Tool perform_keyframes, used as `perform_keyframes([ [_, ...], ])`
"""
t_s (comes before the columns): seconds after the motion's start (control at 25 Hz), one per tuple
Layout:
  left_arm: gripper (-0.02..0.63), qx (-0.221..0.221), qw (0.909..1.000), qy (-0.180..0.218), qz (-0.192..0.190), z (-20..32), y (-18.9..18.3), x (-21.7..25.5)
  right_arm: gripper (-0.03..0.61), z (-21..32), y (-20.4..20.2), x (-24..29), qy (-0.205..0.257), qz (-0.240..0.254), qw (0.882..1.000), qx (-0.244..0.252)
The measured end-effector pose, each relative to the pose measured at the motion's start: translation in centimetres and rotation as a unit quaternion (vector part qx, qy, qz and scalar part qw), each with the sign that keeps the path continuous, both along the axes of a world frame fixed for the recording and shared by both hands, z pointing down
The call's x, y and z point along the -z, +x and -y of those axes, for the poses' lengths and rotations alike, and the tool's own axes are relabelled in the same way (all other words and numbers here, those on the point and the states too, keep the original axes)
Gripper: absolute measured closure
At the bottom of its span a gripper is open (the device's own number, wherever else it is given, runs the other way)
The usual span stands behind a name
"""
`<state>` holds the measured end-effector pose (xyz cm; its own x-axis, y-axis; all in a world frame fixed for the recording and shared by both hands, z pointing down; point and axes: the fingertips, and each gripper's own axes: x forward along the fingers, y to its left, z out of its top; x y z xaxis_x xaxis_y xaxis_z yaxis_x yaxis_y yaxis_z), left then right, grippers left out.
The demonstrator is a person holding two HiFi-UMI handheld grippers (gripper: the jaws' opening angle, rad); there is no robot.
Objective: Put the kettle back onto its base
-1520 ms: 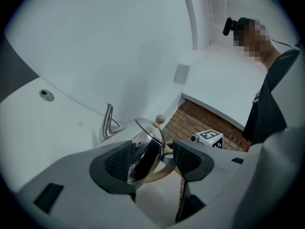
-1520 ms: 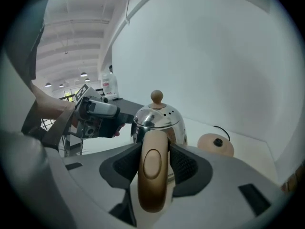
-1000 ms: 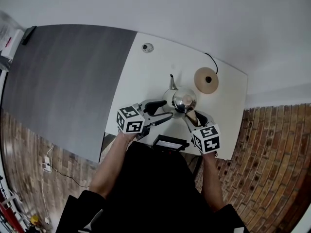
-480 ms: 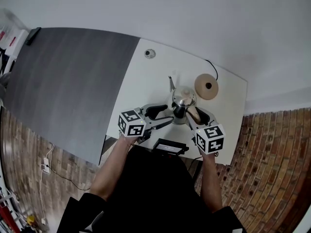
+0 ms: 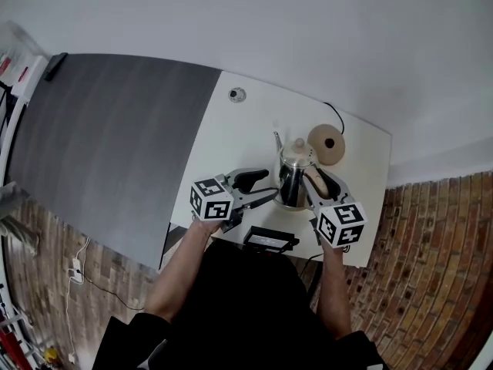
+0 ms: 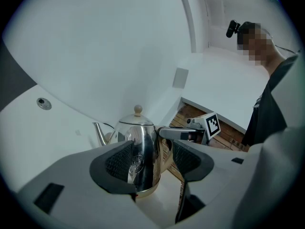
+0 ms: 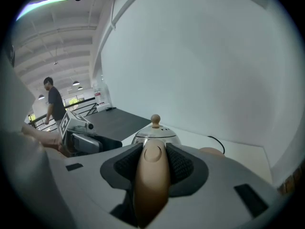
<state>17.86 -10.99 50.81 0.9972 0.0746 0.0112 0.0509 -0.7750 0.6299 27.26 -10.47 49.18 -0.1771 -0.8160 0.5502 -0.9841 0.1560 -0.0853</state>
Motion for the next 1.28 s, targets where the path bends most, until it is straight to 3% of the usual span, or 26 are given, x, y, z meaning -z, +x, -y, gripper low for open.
perform_keyframes([
  [0.36,0.331,-0.013,0.9996,-0.021,-0.016,0.2,2.6,1.8,0.422,0.3,5.7,2.5,0.041,0.015,0.997,-0.061],
  [0.64,0.331,-0.01,0.9996,-0.027,-0.002,0.6,3.4,1.5,0.423,0.9,10.7,3.7,0.059,0.016,0.993,-0.099],
  [1.28,0.331,0.045,0.9981,-0.028,0.032,1.4,4.5,0.6,0.422,5.0,18.0,3.4,0.074,0.04,0.992,-0.089],
])
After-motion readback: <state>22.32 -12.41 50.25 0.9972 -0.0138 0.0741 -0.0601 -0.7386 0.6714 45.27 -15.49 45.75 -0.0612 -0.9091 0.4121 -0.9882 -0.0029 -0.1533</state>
